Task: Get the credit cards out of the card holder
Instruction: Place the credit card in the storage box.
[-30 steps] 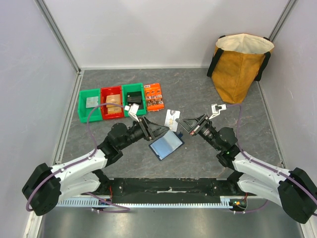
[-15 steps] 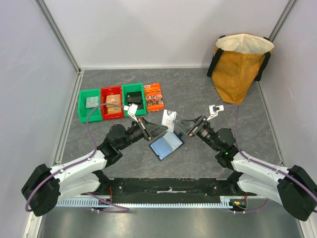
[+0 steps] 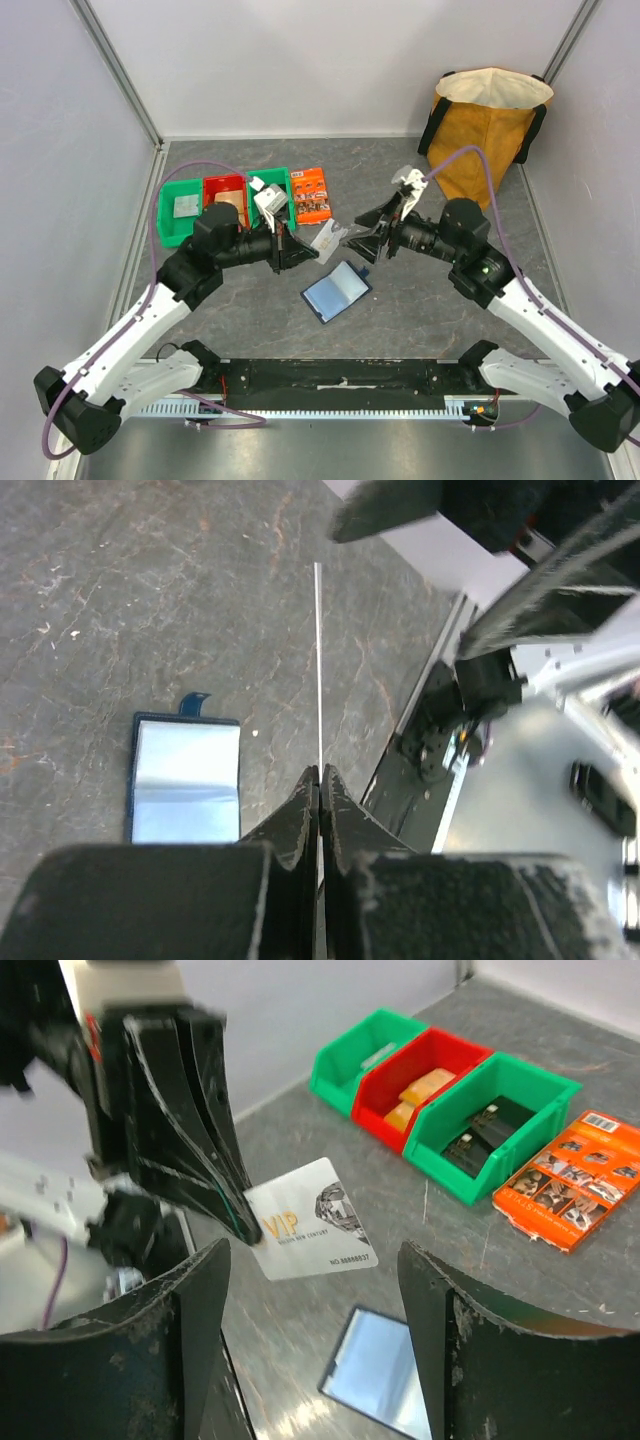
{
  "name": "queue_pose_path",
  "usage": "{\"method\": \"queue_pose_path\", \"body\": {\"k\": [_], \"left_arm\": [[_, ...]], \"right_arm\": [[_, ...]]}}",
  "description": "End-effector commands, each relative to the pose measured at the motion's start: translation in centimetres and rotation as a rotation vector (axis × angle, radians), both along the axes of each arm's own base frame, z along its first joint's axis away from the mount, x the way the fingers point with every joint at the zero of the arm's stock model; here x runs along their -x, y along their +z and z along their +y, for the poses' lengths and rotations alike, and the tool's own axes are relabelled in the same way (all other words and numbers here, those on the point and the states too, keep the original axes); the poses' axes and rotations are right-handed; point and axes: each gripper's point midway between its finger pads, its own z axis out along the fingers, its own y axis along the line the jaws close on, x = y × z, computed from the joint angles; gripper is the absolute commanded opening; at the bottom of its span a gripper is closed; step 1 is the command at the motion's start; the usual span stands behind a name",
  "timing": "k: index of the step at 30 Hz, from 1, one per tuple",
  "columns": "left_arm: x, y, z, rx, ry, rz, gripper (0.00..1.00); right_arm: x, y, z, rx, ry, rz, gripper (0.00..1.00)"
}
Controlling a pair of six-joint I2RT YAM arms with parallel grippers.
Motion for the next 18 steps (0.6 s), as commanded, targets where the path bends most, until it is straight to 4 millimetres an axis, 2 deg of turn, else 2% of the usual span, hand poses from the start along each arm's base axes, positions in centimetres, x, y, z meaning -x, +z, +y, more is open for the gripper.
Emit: {"method": "queue_pose_path", "body": {"k": [1,4,9,14,18], "left_arm": [[4.0,-1.2,1.5,-0.203,-0.262,-0.081,0.02],[5.5,-1.0,1.6,-0.231,-0.383,-0.109,0.02],[5.9,-1.0,1.8,-0.276,-0.446,-0.111,0.02],[5.9,-0.5,1.6,-0.277,-0.480,-0.120,0.02],[6.3,-0.5,1.5,-0.274,-0.517,-0.105,0.02]], "right_arm": [[3.0,-1.8,0.8,0.259,0.287,-0.136,0.76],[4.0,-1.9,1.3,0.317,0.422,-0.146,0.76],[4.8,-2.2,2.0,0.374,0.581,-0.148,0.74],[5.4,-3.8,3.0,0.395,0.685,-0.108,0.68],[5.8,-4.6,3.5,0.391,0.723,-0.088,0.55]]}}
